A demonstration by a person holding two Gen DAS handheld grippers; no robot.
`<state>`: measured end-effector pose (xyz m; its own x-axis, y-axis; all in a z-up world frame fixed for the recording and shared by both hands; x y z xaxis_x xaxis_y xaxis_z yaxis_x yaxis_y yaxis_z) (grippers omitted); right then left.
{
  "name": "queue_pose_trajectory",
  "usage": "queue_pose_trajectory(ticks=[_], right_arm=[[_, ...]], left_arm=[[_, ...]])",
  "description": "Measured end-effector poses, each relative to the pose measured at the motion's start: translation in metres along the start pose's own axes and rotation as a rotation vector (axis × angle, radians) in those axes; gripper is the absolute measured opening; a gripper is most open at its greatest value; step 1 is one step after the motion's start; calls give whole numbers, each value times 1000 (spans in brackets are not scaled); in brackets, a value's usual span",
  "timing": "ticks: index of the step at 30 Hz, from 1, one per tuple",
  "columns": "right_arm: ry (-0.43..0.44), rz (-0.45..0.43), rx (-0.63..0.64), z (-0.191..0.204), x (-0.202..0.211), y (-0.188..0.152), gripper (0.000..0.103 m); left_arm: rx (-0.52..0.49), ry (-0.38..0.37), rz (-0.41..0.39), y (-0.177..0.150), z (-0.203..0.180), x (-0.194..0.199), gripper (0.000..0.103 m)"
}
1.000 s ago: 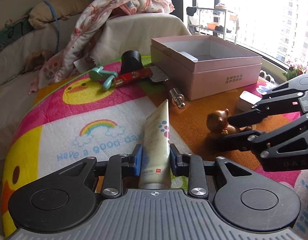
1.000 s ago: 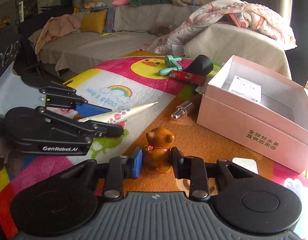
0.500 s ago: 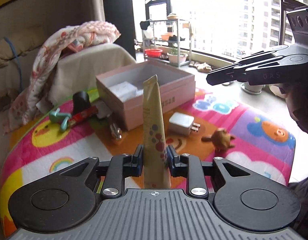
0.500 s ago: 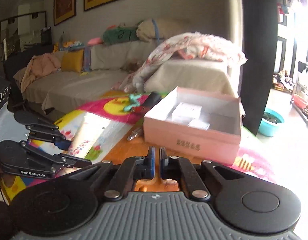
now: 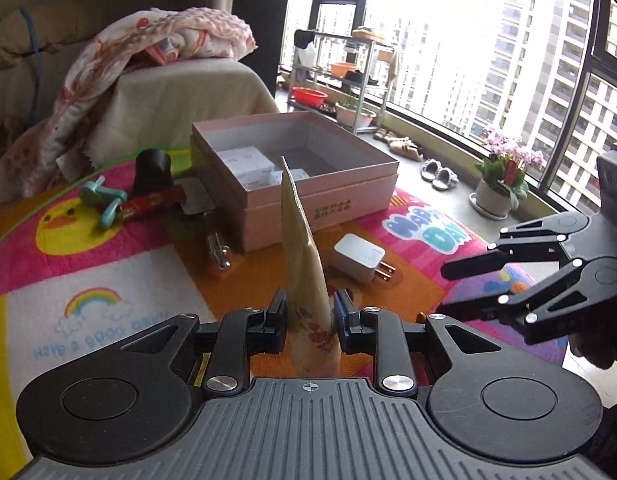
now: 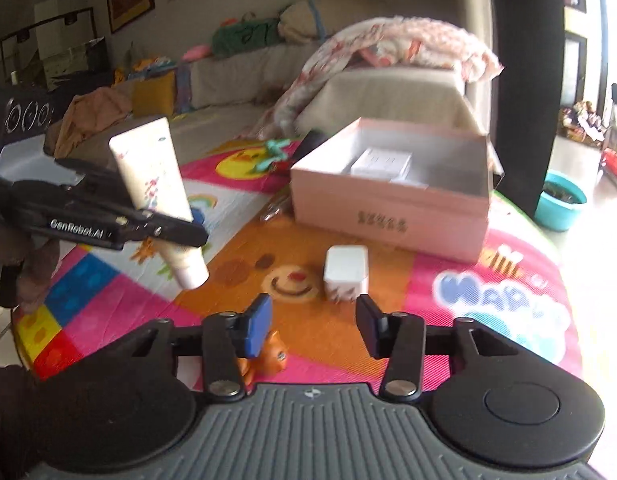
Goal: Organize rigid objects
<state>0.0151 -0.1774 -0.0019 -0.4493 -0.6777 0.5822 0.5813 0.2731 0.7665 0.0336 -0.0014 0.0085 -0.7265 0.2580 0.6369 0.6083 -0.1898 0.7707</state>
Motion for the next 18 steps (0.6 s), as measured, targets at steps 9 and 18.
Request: queue_pose_trajectory(ticks=[9, 18], right_arm=[[-8, 122, 81, 27, -36, -33, 55], [-127, 88, 144, 6, -8, -33, 64]], left_arm=[[16, -10, 24, -11, 3, -4, 27], [22, -31, 40, -17, -1, -7, 27]])
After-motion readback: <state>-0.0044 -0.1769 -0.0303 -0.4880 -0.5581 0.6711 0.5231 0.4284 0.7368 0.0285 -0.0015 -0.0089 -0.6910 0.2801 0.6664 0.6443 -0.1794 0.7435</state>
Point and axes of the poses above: each gripper's, at about its wrist camera, not at the fingertips, and x roughly against the way its jaws point, z to its left, y to its top, the point moved 8 cm from there along -x, roughly the way its jaws point, and after that the axes turned 12 degrees about y, right-handed, at the moved point
